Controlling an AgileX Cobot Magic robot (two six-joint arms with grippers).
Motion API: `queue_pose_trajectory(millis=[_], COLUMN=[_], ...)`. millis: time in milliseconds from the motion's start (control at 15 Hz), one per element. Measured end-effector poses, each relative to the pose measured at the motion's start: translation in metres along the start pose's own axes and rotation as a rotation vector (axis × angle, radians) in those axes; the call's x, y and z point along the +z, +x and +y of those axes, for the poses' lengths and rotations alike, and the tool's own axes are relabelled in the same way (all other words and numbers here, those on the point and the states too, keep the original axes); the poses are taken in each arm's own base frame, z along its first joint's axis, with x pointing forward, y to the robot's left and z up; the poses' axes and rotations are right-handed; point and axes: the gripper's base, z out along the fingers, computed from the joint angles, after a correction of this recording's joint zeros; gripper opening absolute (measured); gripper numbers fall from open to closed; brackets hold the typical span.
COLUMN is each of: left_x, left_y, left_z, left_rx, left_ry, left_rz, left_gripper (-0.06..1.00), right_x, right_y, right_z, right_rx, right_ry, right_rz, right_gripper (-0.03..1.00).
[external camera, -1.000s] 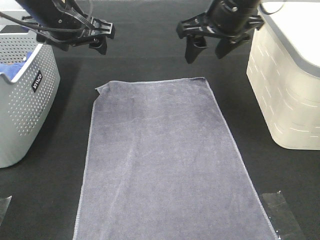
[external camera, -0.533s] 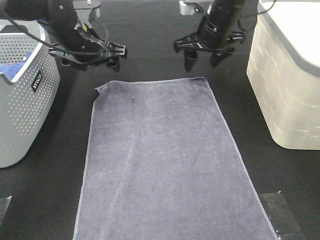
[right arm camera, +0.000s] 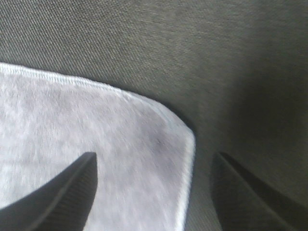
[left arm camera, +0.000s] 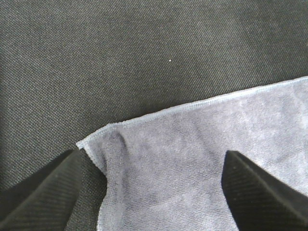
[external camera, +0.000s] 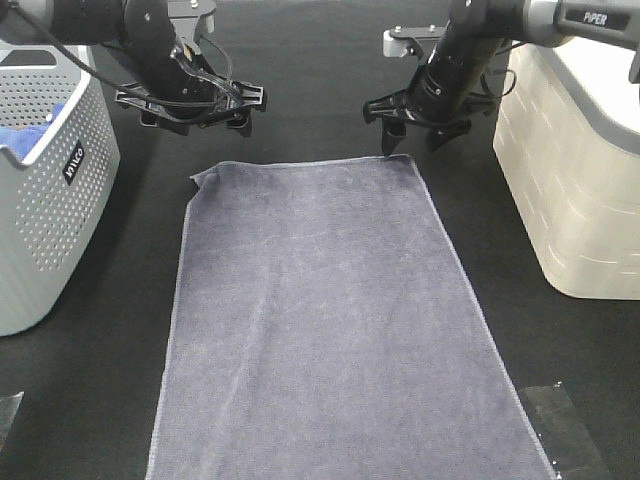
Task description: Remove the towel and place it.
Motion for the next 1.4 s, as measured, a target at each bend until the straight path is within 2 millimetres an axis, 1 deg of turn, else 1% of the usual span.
queue_pose_trajectory(millis=[67,333,467,600,733,867,1000,1133,1200,1267,1400], left_x=[0.0,0.0,0.0,0.0,0.0,0.0,0.0,0.0,0.0,0.0,0.0], left_y=[0.0,0.0,0.0,0.0,0.0,0.0,0.0,0.0,0.0,0.0,0.0], left_z=[0.0,0.0,0.0,0.0,0.0,0.0,0.0,0.0,0.0,0.0,0.0], left_rx=[0.0,-0.001,-0.002,-0.001,-0.001,-0.001,-0.001,0.0,0.0,0.0,0.0], left_ry=[0.0,0.001,0.001,0.001,0.001,0.001,0.001,0.0,0.001,0.001,0.001], left_rz=[0.0,-0.001,-0.001,-0.001,-0.001,-0.001,0.001,0.002,0.002,0.002,0.002], left_gripper=[0.76,0.76,0.76,0.76,0.76,0.76,0.76,0.76,0.76,0.76,0.76], right_x=[0.0,0.017,0.03,0.034,0.039,0.043,0.045,0.044,0.044,0.044,0.044], right_y=[0.0,-0.001,-0.001,0.001,0.003,0.004,0.005,0.004,0.004,0.004,0.004], right_z=[0.0,-0.001,-0.002,-0.002,-0.003,-0.003,-0.004,-0.004,-0.004,-0.004,-0.004], right_rx=[0.0,-0.006,-0.01,-0.01,-0.011,-0.013,-0.032,-0.036,-0.036,-0.035,-0.034], right_ry=[0.0,0.006,0.01,0.011,0.011,0.011,0.016,0.016,0.016,0.013,0.013], right_rz=[0.0,-0.004,0.004,0.015,0.024,0.032,0.034,0.032,0.032,0.032,0.032], right_gripper=[0.63,0.63,0.6,0.58,0.53,0.51,0.4,0.26,0.17,0.1,0.06])
